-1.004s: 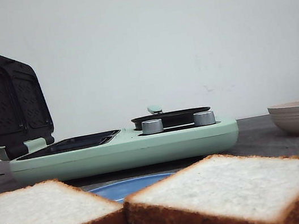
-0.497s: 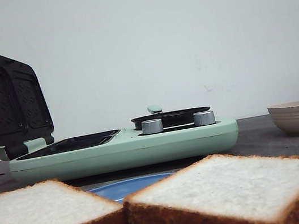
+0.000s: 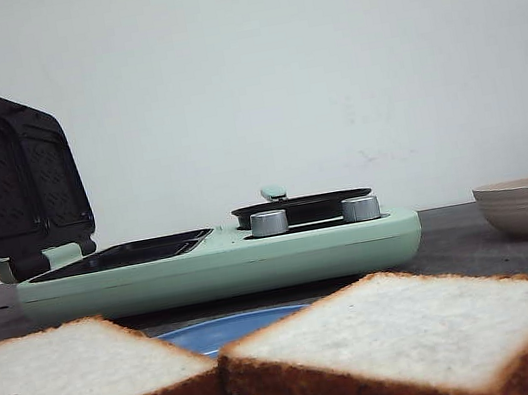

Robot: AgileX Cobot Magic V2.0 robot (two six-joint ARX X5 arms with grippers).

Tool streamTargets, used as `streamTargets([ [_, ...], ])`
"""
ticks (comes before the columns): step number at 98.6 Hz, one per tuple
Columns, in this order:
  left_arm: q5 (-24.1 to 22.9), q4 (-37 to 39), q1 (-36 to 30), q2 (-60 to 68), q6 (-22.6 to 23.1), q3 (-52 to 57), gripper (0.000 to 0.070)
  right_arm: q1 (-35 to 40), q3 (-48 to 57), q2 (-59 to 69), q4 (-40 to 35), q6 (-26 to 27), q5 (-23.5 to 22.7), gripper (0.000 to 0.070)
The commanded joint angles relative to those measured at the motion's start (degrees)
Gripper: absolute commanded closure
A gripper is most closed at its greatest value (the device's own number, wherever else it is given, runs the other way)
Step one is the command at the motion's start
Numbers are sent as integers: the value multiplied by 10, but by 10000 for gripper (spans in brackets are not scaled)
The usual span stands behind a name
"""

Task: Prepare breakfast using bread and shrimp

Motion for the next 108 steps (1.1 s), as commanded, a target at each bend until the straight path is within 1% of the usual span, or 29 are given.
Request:
streamTargets([
  [1,18,-10,-2,1,3,9,297,0,21,13,-15,-10,-10,267],
  [7,38,-33,-2,1,-3,13,298,0,39,26,-37,-11,-24,219],
  [14,57,-69,-2,5,-3,23,298,0,54,39,-58,-11,-41,193],
  [30,63,-156,-2,19,-3,61,298,0,78,64,-110,-10,-72,189],
  [44,78,-225,-2,38,-3,103,298,0,83,76,-127,-11,-98,189],
  [60,132,-332,-2,76,-3,139,298,0,83,76,-128,-10,-107,189],
  [68,153,-370,-2,99,2,142,298,3,83,76,-126,-11,-111,189],
  [80,169,-396,-2,132,4,142,298,4,83,75,-129,-15,-113,189],
  [90,189,-405,-2,161,20,142,298,9,83,76,-129,-15,-117,189],
  [108,192,-405,-13,208,23,142,292,16,83,76,-129,-15,-118,189],
])
